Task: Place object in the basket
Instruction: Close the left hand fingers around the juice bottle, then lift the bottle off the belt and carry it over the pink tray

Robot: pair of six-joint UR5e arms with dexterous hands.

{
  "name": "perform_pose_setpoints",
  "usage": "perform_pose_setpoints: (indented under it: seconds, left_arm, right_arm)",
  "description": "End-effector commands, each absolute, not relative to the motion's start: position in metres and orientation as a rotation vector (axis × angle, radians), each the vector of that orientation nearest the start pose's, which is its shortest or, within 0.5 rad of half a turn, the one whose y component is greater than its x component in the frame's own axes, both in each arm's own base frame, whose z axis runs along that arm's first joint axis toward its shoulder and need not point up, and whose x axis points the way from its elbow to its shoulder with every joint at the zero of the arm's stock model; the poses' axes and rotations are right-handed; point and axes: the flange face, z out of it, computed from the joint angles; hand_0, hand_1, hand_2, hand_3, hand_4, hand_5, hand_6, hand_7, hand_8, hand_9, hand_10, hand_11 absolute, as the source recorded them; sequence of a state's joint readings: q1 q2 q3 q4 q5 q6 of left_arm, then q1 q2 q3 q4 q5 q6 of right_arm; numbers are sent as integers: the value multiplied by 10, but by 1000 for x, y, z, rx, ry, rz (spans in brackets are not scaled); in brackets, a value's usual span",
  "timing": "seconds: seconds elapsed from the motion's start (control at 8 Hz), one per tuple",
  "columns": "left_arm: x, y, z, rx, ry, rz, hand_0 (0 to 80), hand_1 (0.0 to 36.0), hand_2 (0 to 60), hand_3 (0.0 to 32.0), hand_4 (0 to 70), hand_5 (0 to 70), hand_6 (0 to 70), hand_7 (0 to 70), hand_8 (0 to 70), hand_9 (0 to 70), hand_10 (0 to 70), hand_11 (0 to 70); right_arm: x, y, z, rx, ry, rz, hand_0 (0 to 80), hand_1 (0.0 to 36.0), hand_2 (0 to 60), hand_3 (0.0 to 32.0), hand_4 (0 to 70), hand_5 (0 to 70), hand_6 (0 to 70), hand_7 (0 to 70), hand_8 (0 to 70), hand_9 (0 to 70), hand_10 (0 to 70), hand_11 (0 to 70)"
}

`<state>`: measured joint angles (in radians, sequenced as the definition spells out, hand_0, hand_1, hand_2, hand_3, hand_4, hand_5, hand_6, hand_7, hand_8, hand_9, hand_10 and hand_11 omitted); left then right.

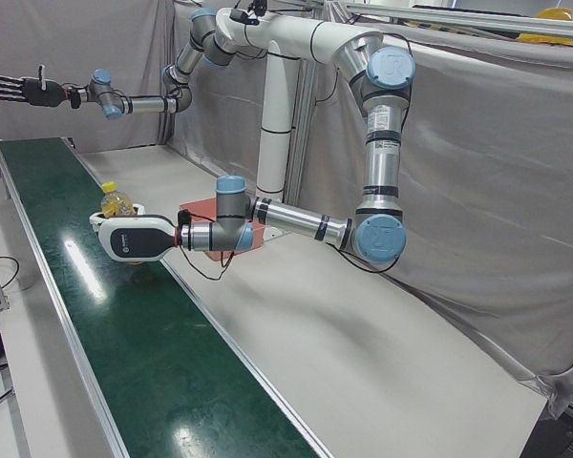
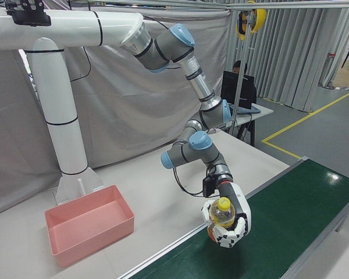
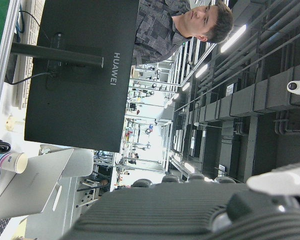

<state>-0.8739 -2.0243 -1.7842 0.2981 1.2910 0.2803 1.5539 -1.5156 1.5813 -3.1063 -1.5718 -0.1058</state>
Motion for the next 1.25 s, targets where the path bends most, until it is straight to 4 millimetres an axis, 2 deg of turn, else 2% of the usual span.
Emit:
perform_pose_setpoints:
  seconds: [0.0,0.12,0.25,0.38,0.5,0.62,0.75,0.88,1.0,1.12]
  left_arm:
    - [287,-508,293,-392,2351,-1452,686,360,600,0,686,700,700,700,700,700,700,700]
    - [308,-480,277,-468,2339,-1406,700,360,600,0,667,700,700,700,700,700,700,700]
    - [337,-445,266,-555,2295,-1361,650,360,600,0,664,700,700,700,700,700,700,700]
    - [353,-419,256,-549,2273,-1297,688,360,600,0,656,700,700,700,700,700,694,700]
    - [367,-382,243,-552,2242,-1223,720,360,600,0,635,700,700,700,700,700,569,700]
    - [390,-352,240,-611,2208,-1172,722,360,600,0,655,700,700,700,700,700,557,700]
    - [419,-318,239,-674,2165,-1120,657,360,600,0,664,700,700,700,700,700,543,700]
    - [442,-286,239,-691,2131,-1061,642,360,600,0,639,700,699,700,700,700,532,700]
    - [460,-257,240,-716,2101,-1017,632,360,600,0,632,700,659,700,700,700,504,700]
    - [467,-244,247,-720,2064,-1004,599,360,600,0,622,700,603,700,700,700,455,656]
  right_arm:
    - [124,-526,650,-105,2393,-2160,0,0,0,0,0,0,0,0,0,0,0,0]
    - [124,-526,650,-105,2393,-2160,0,0,0,0,0,0,0,0,0,0,0,0]
    - [124,-526,650,-105,2393,-2160,0,0,0,0,0,0,0,0,0,0,0,0]
    - [124,-526,650,-105,2393,-2160,0,0,0,0,0,0,0,0,0,0,0,0]
    - [124,-526,650,-105,2393,-2160,0,0,0,0,0,0,0,0,0,0,0,0]
    - [124,-526,651,-106,2390,-2161,0,0,0,0,0,0,0,0,0,0,0,0]
    - [124,-526,651,-105,2391,-2162,0,0,0,0,0,0,0,0,0,0,0,0]
    - [124,-526,651,-106,2390,-2161,0,0,0,0,0,0,0,0,0,0,0,0]
    - [124,-526,651,-105,2391,-2162,0,0,0,0,0,0,0,0,0,0,0,0]
    - [124,-526,652,-106,2388,-2163,0,0,0,0,0,0,0,0,0,0,0,0]
